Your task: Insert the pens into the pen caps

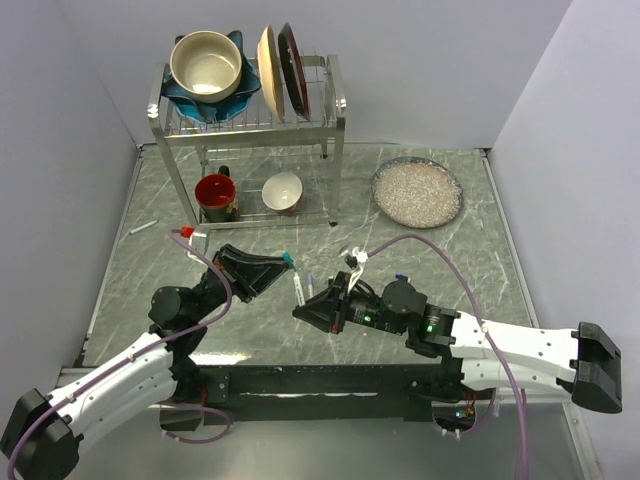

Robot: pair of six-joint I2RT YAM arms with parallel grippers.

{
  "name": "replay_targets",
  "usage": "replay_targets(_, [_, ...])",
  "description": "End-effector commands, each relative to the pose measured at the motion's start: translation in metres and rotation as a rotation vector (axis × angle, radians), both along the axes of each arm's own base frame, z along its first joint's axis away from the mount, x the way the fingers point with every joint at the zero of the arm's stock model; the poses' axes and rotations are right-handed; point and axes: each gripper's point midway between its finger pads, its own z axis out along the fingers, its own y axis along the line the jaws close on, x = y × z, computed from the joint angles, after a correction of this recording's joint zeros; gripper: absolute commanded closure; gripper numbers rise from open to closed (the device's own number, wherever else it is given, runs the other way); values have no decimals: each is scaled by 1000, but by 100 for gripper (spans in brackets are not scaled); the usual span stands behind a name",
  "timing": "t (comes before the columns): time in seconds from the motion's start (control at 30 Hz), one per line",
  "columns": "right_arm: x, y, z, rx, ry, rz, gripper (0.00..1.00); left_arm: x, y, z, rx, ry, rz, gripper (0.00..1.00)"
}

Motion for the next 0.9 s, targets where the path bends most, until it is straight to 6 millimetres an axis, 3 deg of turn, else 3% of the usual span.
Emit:
replay_targets(0.0, [-2,7,32,76,-27,15,100,-4,4,12,-37,-53,9,99])
replay_targets(0.27, [-3,10,32,76,-23,18,100,-6,6,13,-33,-61,15,99])
replay_targets(0.87, [5,13,39,66,-35,-20,100,-14,1,-6,6,-19,-45,99])
